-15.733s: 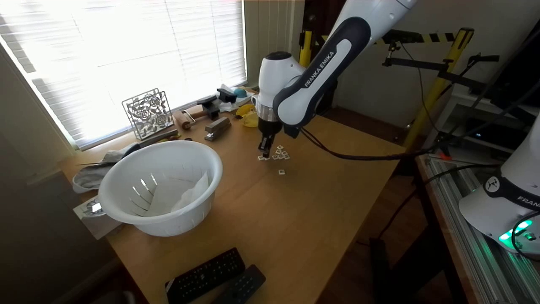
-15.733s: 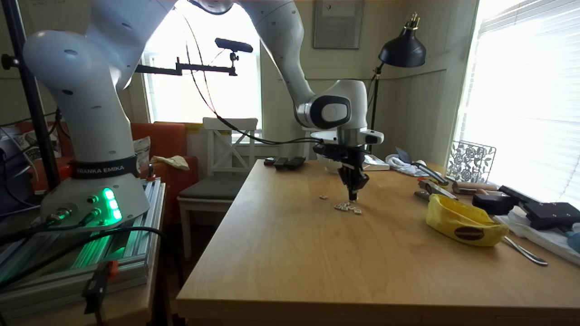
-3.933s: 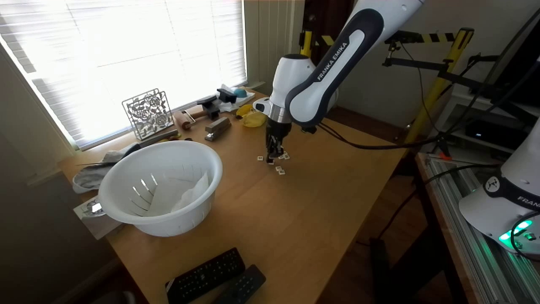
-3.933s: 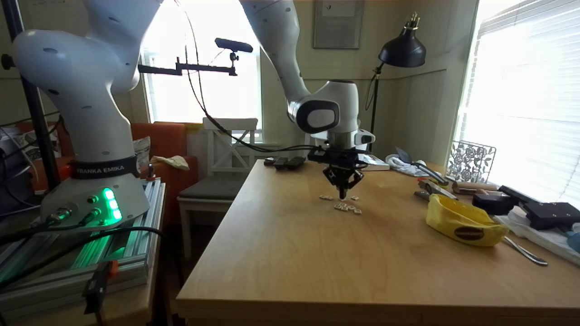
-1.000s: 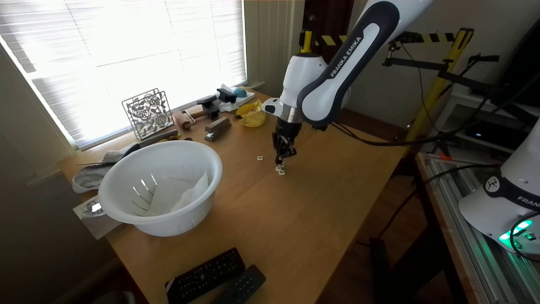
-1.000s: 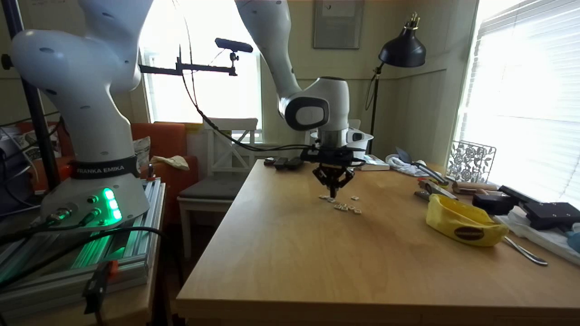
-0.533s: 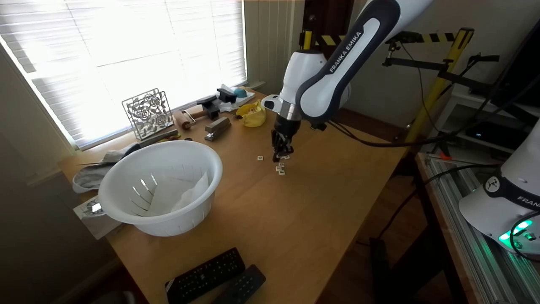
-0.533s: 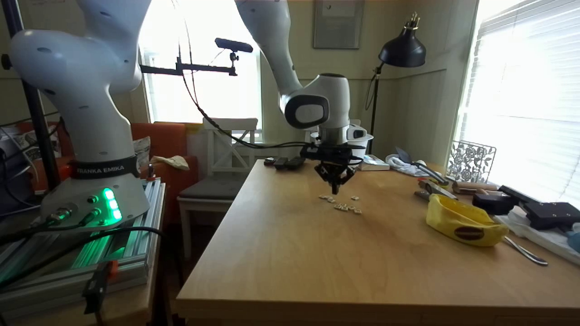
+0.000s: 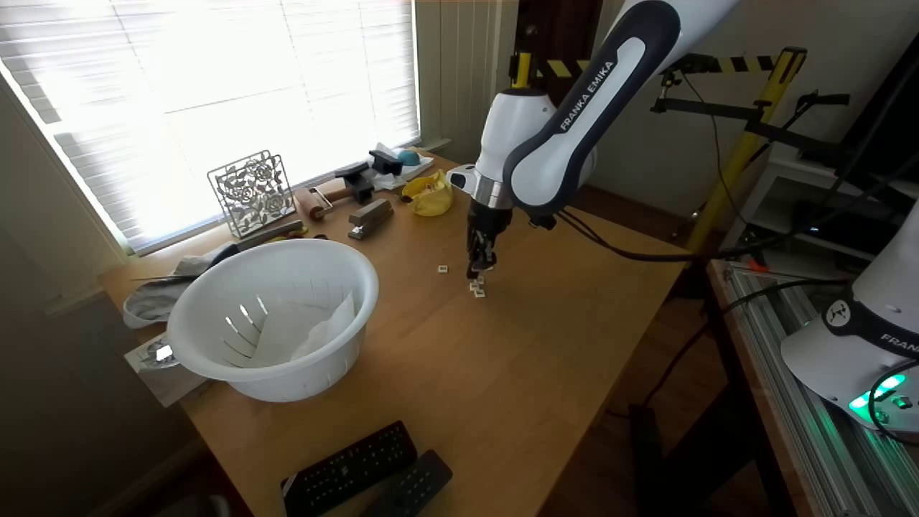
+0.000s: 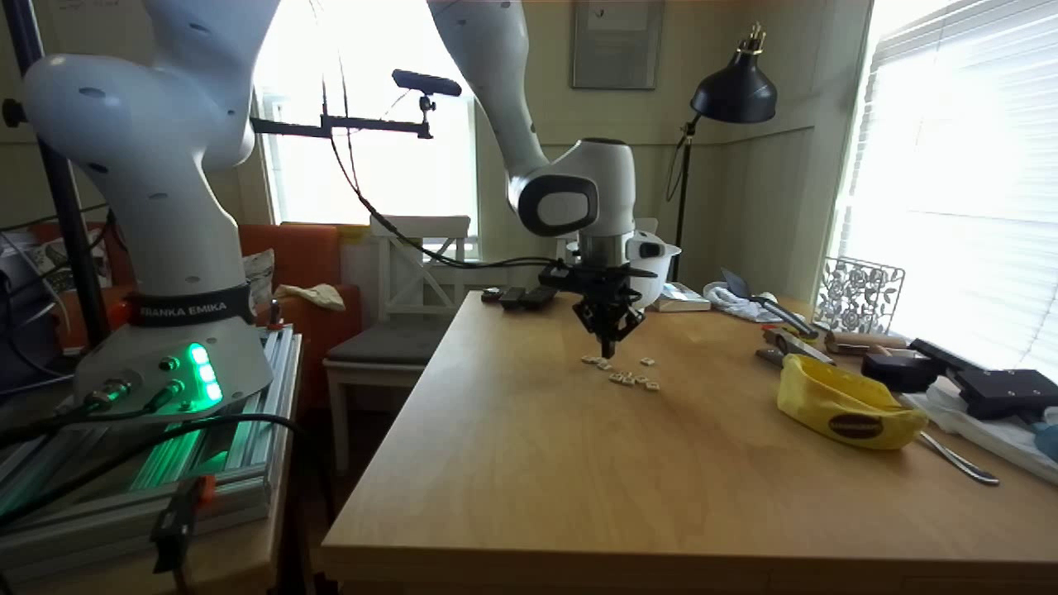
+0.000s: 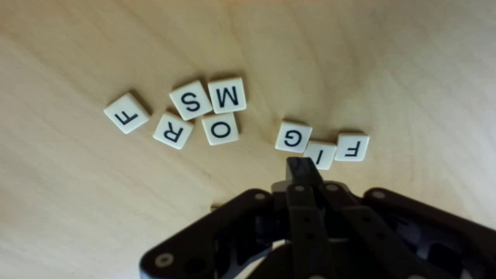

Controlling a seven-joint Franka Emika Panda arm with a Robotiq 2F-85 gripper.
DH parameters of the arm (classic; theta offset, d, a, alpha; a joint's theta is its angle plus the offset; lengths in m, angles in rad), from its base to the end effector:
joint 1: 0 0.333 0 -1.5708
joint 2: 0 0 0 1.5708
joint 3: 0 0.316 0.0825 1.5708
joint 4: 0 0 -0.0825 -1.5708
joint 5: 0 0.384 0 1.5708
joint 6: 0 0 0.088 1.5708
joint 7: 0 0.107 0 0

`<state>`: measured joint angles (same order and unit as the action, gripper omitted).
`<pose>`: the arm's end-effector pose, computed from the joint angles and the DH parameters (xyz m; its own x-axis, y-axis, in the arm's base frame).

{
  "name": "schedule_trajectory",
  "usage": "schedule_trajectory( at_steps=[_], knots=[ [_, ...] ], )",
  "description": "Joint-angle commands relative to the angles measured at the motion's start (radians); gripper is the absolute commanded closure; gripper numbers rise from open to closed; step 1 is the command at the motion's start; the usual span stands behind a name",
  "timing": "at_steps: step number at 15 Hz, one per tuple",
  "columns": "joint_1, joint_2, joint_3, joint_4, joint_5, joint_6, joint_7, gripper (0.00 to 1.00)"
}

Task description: Move the letters to the left

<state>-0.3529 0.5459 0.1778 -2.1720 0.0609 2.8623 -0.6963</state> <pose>0.5625 -0.1010 0.1553 0.8925 0.4112 0.1856 0.4180 -0.9084 0.0027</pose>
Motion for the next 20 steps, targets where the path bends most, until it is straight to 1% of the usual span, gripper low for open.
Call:
schedule_trajectory(
  at_steps=[1,9,15,20],
  knots=[
    [0.024,-0.013,-0.014,-0.012,0.005,-0.026,0.085,1.00],
    [0.039,0.000,-0.015,-0.004,-0.007,-0.036,0.184,1.00],
    [0.047,0.009,-0.021,-0.001,-0.013,-0.033,0.217,1.00],
    [0.063,0.011,-0.042,0.001,-0.025,-0.039,0.241,1.00]
  ],
)
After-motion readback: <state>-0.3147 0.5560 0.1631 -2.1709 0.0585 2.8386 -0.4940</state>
